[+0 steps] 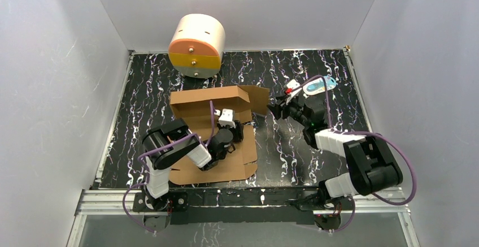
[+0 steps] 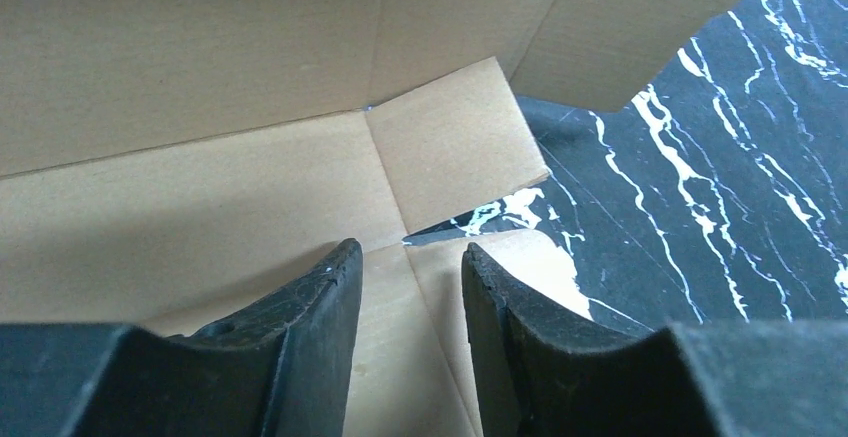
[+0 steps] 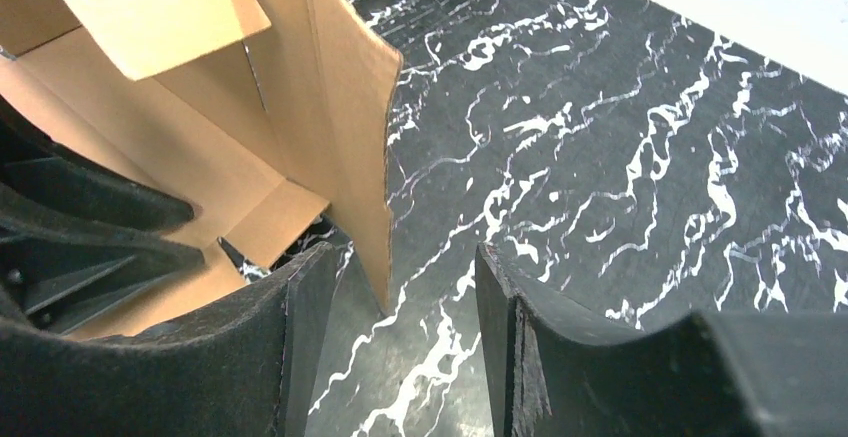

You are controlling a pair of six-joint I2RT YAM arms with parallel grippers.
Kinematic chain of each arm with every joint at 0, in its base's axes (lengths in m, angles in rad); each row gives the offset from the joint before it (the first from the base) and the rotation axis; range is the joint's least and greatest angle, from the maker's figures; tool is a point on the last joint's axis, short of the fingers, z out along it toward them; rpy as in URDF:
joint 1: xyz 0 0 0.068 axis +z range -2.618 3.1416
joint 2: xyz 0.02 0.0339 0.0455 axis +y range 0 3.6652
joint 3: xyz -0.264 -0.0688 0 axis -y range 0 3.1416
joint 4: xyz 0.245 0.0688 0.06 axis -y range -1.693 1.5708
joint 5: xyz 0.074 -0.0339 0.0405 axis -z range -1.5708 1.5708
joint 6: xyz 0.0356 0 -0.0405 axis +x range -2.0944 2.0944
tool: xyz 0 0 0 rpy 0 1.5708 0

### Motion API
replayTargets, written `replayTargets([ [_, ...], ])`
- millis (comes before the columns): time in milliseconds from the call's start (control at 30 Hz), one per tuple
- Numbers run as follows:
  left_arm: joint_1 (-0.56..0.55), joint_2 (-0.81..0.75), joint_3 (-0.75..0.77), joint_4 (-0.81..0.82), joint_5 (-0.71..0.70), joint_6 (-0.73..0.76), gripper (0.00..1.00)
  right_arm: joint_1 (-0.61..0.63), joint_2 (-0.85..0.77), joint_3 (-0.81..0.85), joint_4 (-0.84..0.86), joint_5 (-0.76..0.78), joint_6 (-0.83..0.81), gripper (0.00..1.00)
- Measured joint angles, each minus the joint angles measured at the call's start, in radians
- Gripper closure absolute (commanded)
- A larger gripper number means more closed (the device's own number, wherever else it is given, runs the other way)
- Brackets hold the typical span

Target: Fold the paper box

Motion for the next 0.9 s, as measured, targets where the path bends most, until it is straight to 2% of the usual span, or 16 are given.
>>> replayTargets([
  [167, 0.000, -0.016, 0.000, 0.000, 0.033, 0.014, 0.59, -0.013, 0.097, 0.065, 0.075, -0.071, -0.009, 0.38],
  [267, 0.000, -0.016, 0.000, 0.000, 0.047, 0.021, 0.58, -0.023, 0.150, 0.088, 0.112, -0.125, -0.013, 0.42],
  [333, 0.000, -0.016, 0.000, 0.000, 0.055, 0.028, 0.57, -0.029, 0.182, 0.106, 0.121, -0.158, -0.014, 0.47],
  [533, 0.000, -0.024, -0.001, -0.001, 0.069, 0.063, 0.49, -0.033, 0.257, 0.167, 0.131, -0.256, -0.013, 0.74],
  [900, 0.000, -0.067, -0.002, -0.002, 0.069, 0.162, 0.32, -0.033, 0.222, 0.143, 0.129, -0.314, -0.014, 0.88],
])
